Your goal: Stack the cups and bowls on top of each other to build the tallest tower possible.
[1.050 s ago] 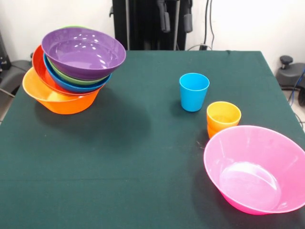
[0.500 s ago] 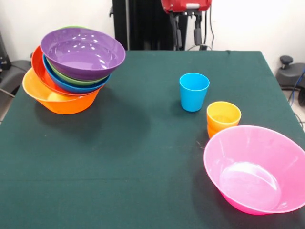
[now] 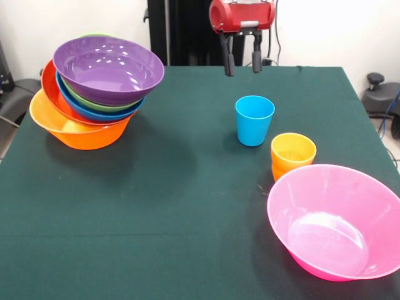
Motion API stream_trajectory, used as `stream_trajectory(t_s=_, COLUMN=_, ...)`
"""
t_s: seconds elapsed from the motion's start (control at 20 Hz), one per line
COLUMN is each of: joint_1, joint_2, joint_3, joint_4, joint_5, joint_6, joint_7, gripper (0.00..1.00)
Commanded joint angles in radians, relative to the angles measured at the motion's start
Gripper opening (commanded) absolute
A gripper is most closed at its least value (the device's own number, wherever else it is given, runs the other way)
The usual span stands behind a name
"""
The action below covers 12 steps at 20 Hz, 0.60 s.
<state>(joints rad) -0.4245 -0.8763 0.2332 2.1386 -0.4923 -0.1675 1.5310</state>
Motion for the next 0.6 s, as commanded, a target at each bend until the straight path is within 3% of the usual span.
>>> stream_trajectory(t_s=0.05, joint_1=-0.017, joint_2=0.005, joint_3=0.049, joint_4=-0.146, joint_5=0.122, joint_6=0.208, joint_7=0.148, gripper=1.00)
stream_trajectory(t_s=0.2, joint_1=0.031, joint_2=0.033, joint_3=-0.009, joint_4=-0.232, joint_5=0.187, joint_6=0.301, joint_7=0.135, gripper=1.00)
stream_trajectory(t_s=0.6, joint_1=0.165, joint_2=0.183, joint_3=-0.148, joint_4=-0.456, joint_5=0.328, joint_6=0.404, joint_7=0.196, gripper=1.00)
